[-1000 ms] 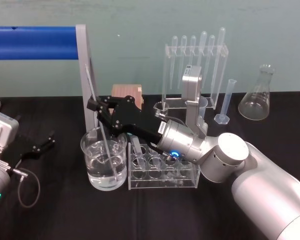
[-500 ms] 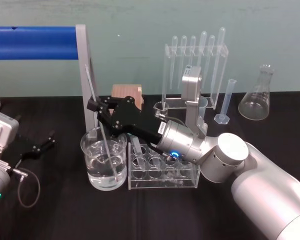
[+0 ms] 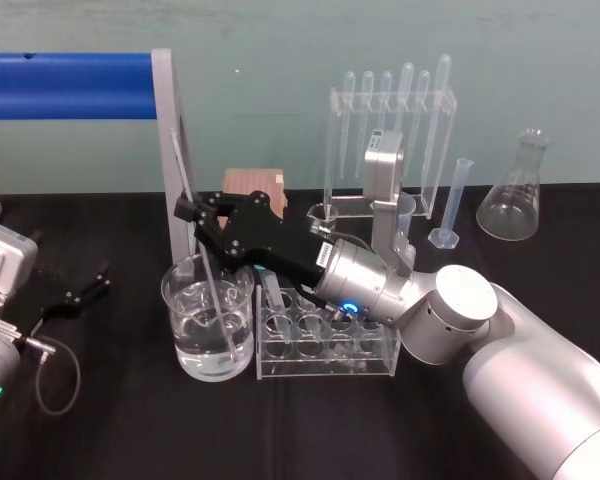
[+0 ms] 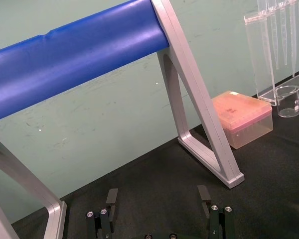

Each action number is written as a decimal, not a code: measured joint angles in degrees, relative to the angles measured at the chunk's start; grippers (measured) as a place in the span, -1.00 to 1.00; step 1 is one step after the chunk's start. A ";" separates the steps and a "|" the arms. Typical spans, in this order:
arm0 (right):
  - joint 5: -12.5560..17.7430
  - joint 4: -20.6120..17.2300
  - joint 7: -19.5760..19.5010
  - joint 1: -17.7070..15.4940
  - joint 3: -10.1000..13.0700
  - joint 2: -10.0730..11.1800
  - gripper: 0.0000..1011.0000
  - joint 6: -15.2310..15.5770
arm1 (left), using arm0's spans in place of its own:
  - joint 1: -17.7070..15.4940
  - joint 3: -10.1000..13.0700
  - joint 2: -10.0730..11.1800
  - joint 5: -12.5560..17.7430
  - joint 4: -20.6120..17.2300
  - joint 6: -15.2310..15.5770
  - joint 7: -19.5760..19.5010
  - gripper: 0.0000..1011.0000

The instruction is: Hold the thermometer with one hand and immerse one end into the beaker, then reinsert it into the test tube rack.

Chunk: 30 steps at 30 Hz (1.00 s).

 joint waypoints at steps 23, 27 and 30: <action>2.06 -5.45 -0.55 0.20 1.69 0.91 -0.89 1.00 | 0.00 0.00 0.00 0.00 0.00 0.00 0.00 0.99; 5.18 -10.81 -1.45 0.27 3.62 1.86 -0.89 3.18 | 0.00 -0.01 0.00 0.00 0.00 0.00 0.00 0.99; 7.73 -14.87 -2.20 0.31 5.30 2.72 -0.89 4.38 | -0.01 0.00 0.00 0.00 0.00 0.00 0.00 0.99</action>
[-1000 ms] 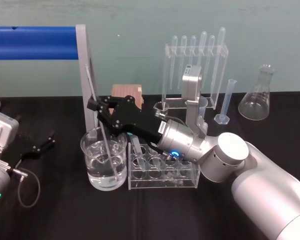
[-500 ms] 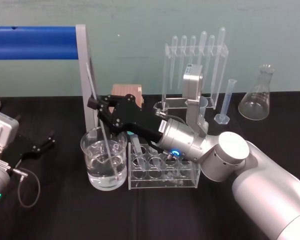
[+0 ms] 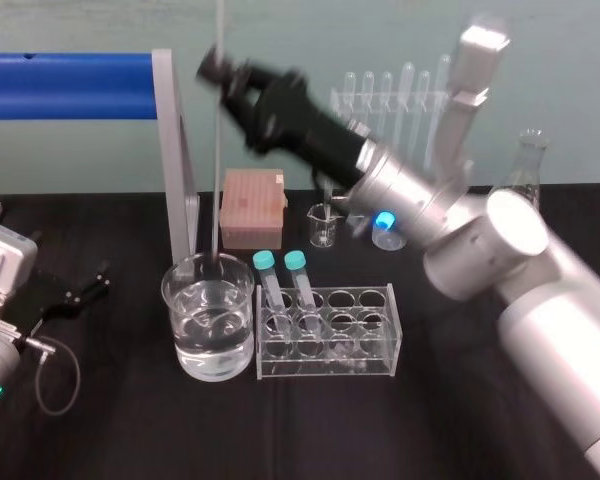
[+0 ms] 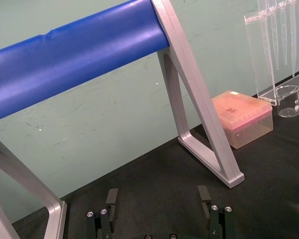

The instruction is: Hold the thermometer with one hand and immerse one end into the beaker, then reinsert it into the test tube rack.

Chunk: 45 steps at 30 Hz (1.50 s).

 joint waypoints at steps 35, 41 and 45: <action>0.22 -15.66 -11.03 -15.25 5.72 14.91 -0.89 2.26 | 0.01 0.00 0.00 0.00 0.00 0.00 0.00 0.99; -2.59 -13.23 -10.17 -15.21 5.10 14.53 -0.89 0.21 | 0.00 0.00 0.00 0.00 0.00 0.00 0.00 0.99; -3.98 -11.59 -9.82 -14.93 4.90 14.03 -0.89 -0.70 | 0.00 0.00 0.00 0.00 0.00 0.00 0.00 0.99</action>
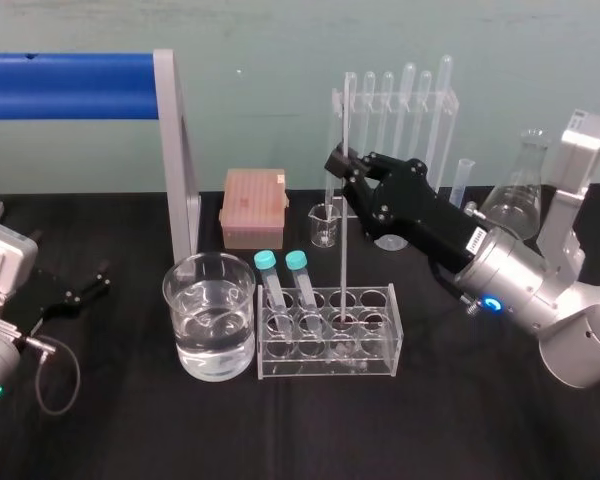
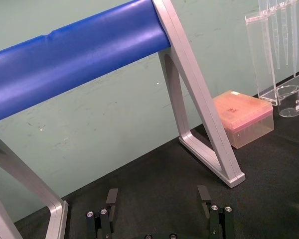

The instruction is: Hold the thermometer with one hand and immerse one end into the beaker, then reinsert it into the test tube rack.

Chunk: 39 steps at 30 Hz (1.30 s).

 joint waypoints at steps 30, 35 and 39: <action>-5.31 7.91 1.84 1.82 -2.23 -2.31 -0.89 -0.45 | 0.00 0.00 0.00 0.00 0.00 0.00 0.00 0.99; -5.26 7.86 1.84 1.77 -2.23 -2.26 -0.89 -0.44 | 0.00 0.00 0.00 0.00 0.00 0.00 0.00 0.99; -5.25 7.80 1.84 1.75 -2.22 -2.25 -0.87 -0.43 | 0.01 0.00 0.00 0.00 0.00 0.00 0.00 0.99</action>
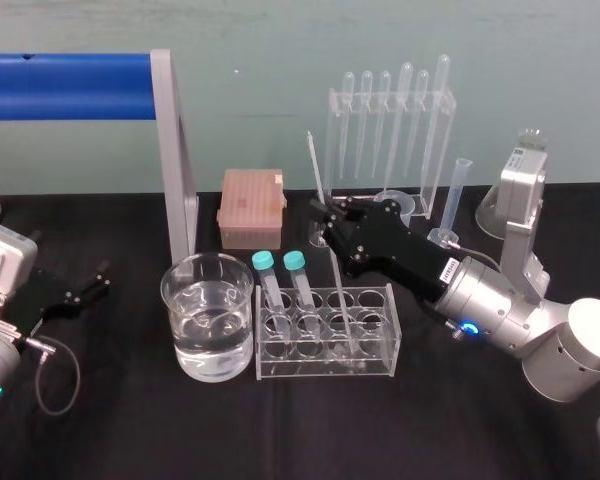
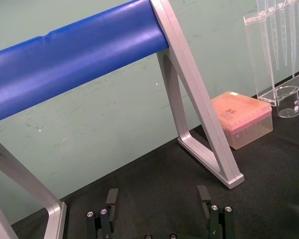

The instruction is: Hold the thermometer with one hand and immerse one end into the beaker, then reinsert it into the test tube rack.

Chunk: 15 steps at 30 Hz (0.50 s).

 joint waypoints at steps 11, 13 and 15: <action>0.08 -0.11 -0.03 -0.07 0.05 0.06 -0.30 0.08 | 0.00 0.00 0.00 0.00 0.00 0.00 0.00 0.99; 0.09 -0.12 -0.03 -0.07 0.05 0.06 -0.18 0.09 | 0.00 0.00 0.00 0.00 0.00 0.00 0.00 0.99; 0.10 -0.13 -0.03 -0.08 0.07 0.08 -0.02 0.10 | 0.00 0.00 0.00 0.00 0.00 0.00 0.00 0.99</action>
